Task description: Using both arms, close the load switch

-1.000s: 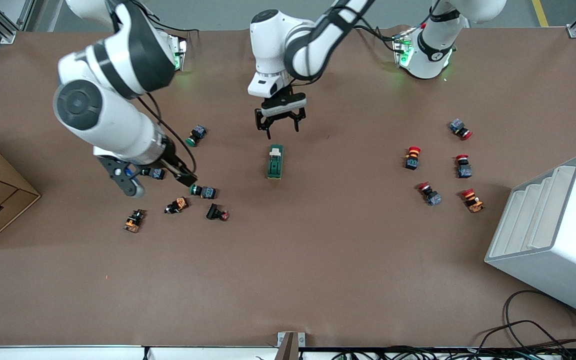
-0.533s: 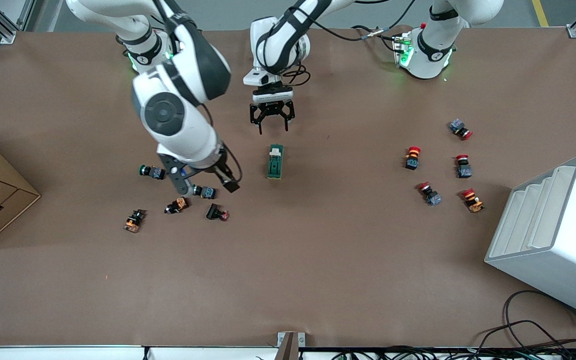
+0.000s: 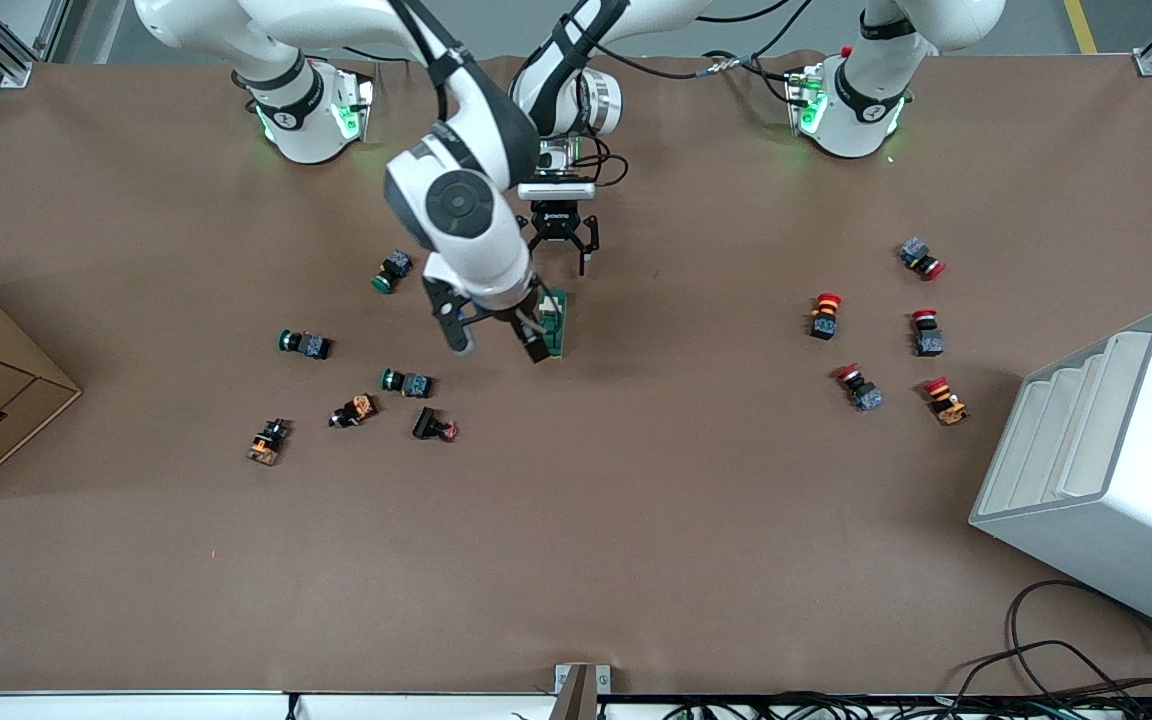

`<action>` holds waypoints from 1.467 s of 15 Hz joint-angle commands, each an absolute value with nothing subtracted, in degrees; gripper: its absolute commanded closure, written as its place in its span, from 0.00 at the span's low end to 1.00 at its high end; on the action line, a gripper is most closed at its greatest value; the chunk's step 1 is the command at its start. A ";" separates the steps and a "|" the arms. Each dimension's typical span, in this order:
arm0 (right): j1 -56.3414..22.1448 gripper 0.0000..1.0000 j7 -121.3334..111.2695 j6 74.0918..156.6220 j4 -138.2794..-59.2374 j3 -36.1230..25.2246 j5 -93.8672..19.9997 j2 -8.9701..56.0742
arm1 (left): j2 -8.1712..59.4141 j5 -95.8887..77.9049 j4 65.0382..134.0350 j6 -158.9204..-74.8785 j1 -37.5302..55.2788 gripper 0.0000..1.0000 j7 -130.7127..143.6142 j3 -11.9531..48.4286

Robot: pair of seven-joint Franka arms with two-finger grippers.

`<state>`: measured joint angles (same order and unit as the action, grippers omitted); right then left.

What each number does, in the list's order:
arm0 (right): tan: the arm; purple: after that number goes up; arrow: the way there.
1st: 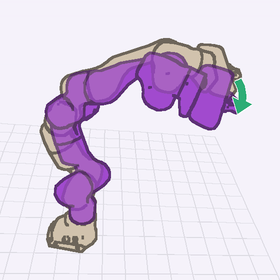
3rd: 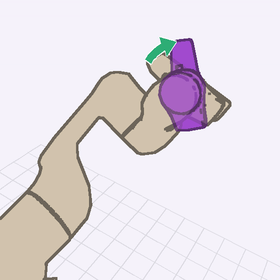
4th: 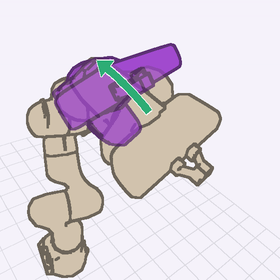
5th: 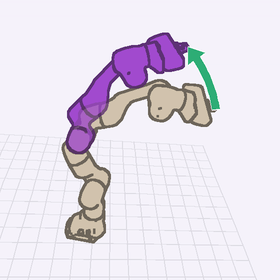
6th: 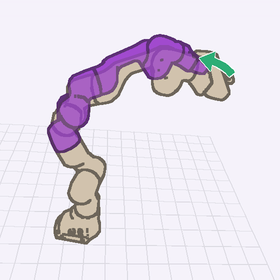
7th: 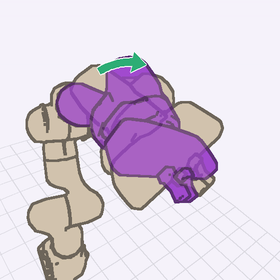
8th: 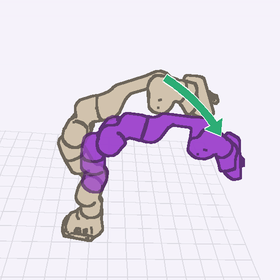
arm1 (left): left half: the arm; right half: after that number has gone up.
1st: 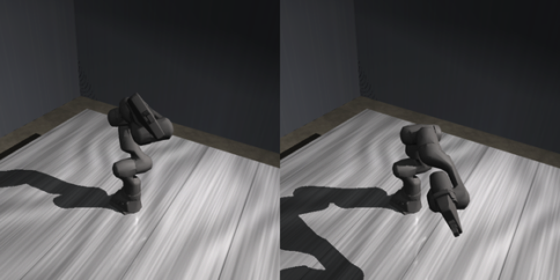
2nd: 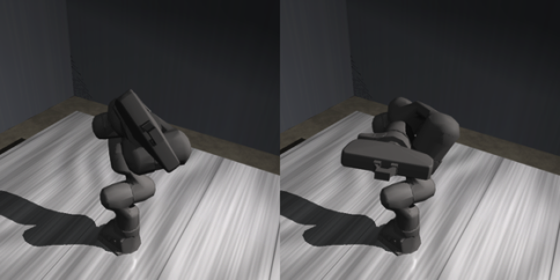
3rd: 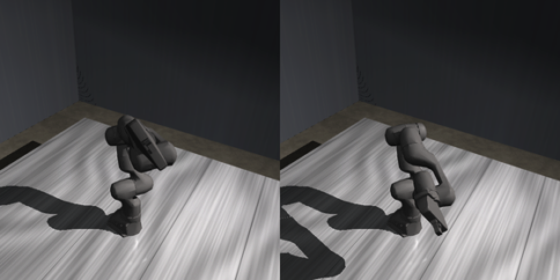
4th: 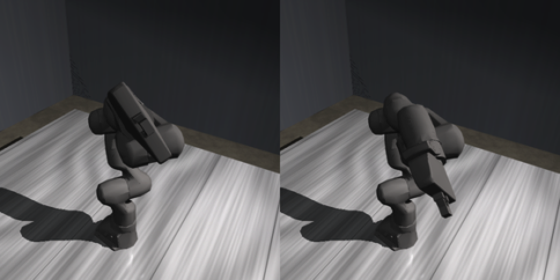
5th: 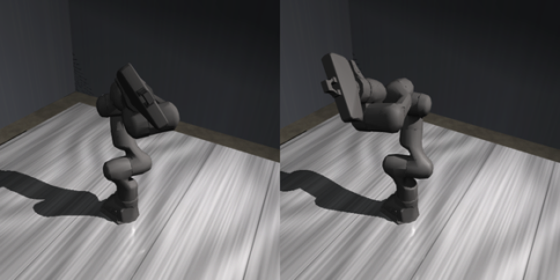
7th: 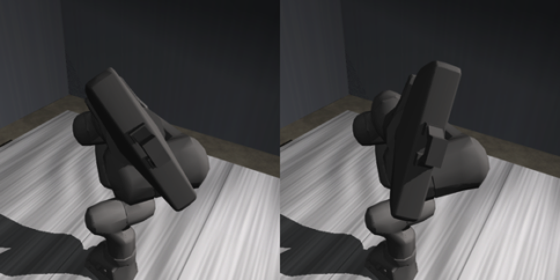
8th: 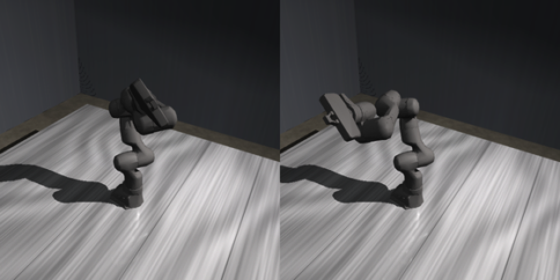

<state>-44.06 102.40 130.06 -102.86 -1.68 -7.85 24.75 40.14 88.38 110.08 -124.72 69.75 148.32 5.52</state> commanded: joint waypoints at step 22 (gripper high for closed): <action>-51.50 0.00 102.92 143.44 -105.82 -2.29 -5.28 34.98 | 51.15 107.49 106.52 -108.98 71.37 0.03 154.86 5.89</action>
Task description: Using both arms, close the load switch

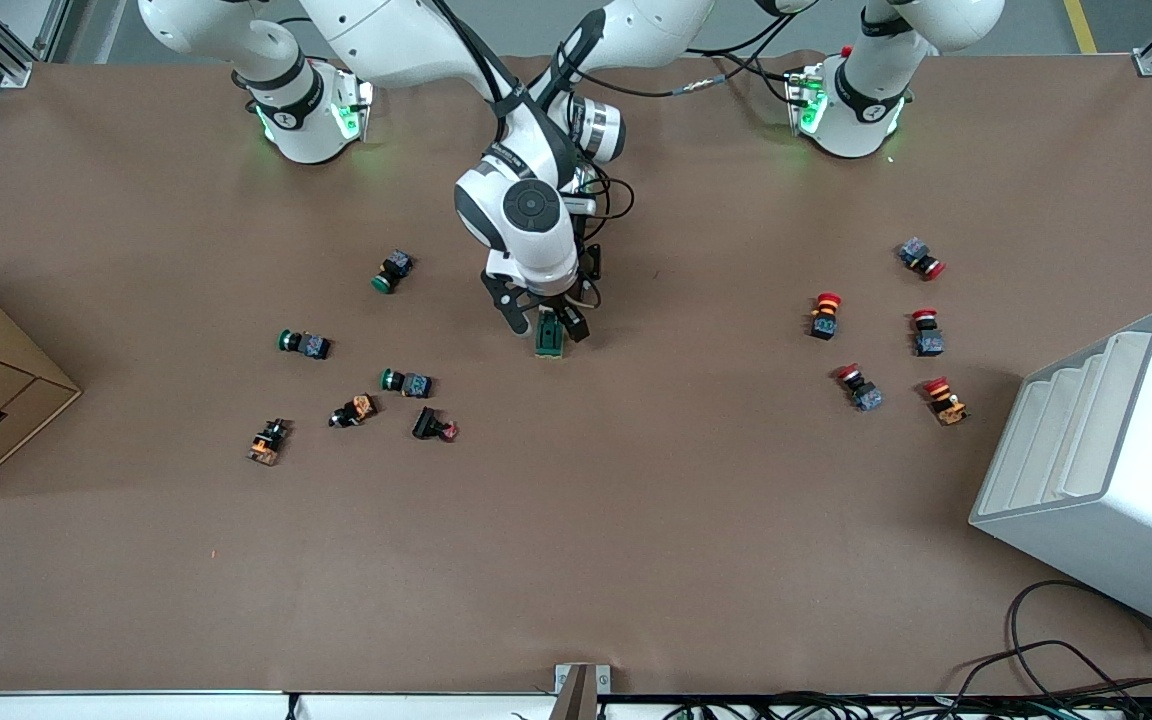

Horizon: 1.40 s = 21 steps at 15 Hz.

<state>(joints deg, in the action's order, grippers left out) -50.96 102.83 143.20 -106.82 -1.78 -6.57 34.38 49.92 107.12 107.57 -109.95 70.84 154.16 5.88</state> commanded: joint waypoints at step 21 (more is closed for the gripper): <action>-45.70 0.00 99.05 143.00 -98.70 -2.64 -4.66 35.95 | 50.98 100.99 108.37 -108.46 72.86 0.03 155.22 6.50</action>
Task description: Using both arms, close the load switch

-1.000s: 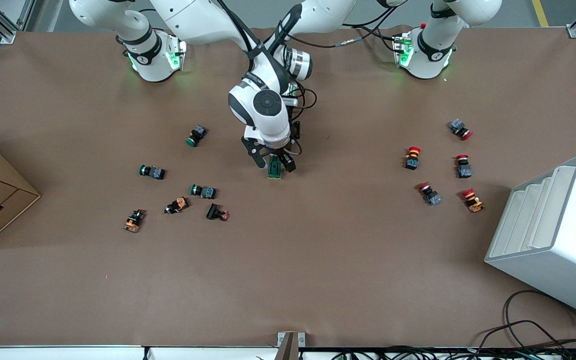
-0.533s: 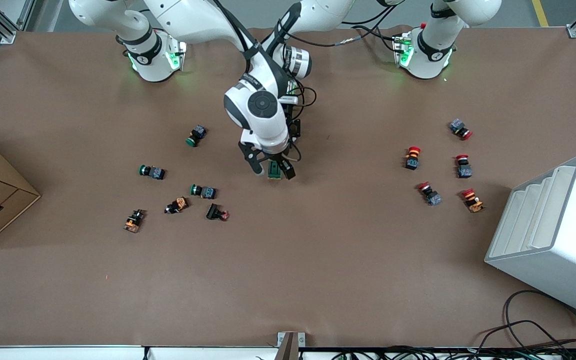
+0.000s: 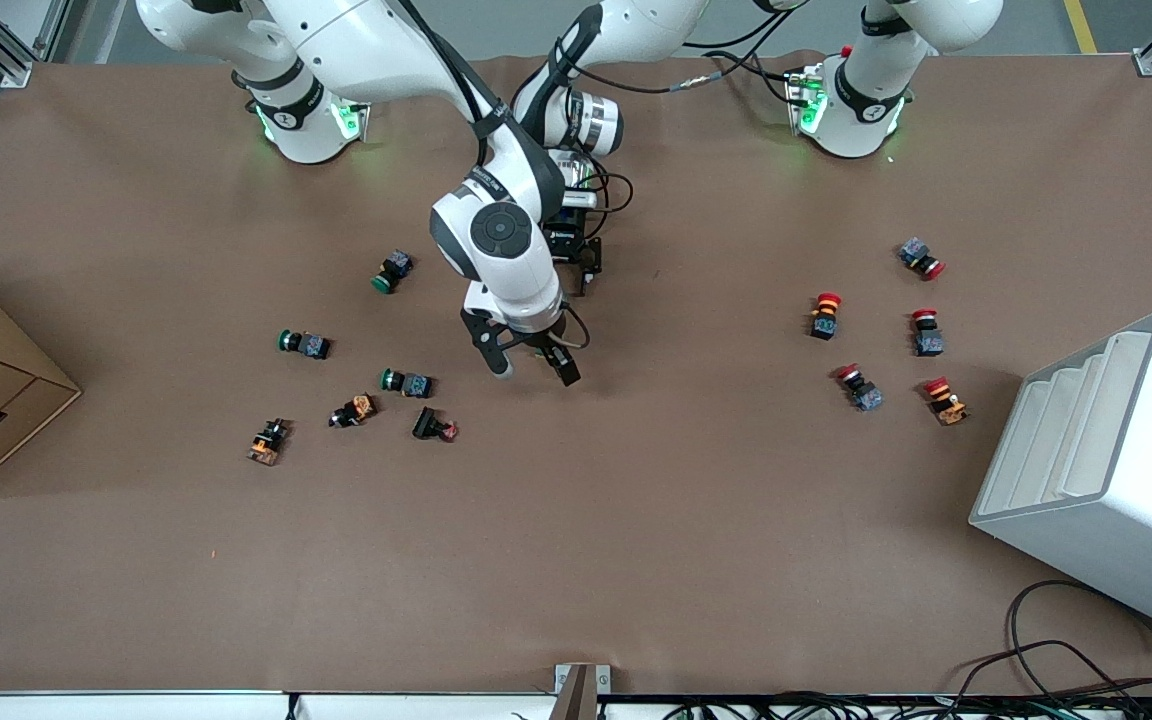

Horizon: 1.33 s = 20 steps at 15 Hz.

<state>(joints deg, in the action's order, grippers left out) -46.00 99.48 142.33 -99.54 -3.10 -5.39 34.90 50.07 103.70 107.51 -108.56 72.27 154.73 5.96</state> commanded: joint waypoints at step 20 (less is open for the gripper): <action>-32.45 0.00 74.15 123.34 -85.08 -2.37 -5.36 34.64 | 50.54 99.40 107.67 -108.46 71.55 0.03 152.23 6.50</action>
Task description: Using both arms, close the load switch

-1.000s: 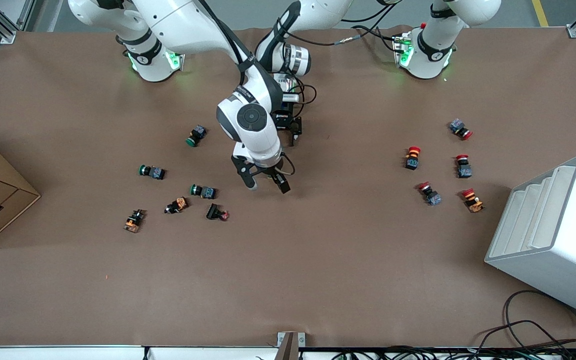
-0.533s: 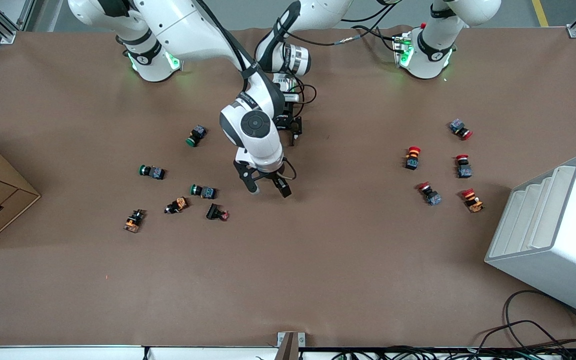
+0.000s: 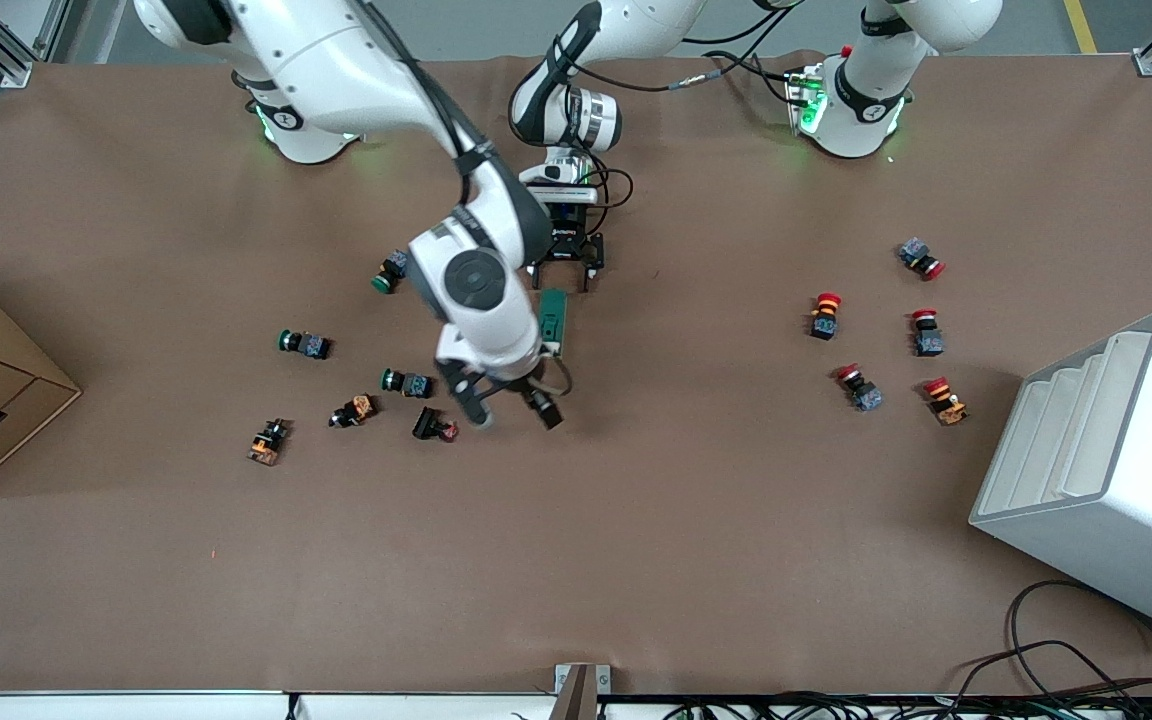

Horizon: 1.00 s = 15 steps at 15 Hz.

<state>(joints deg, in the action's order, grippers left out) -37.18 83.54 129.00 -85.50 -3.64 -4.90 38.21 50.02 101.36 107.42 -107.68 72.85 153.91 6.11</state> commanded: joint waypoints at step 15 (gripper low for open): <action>-1.32 0.00 0.70 82.90 -75.25 -2.90 0.52 20.57 | 37.21 51.36 84.64 -108.46 64.44 0.03 105.15 7.29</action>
<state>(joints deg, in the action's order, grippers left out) -1.80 1.06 86.87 -78.77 -4.18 -2.01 20.87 42.55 56.51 84.68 -108.34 66.66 111.44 7.16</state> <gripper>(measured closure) 0.000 0.035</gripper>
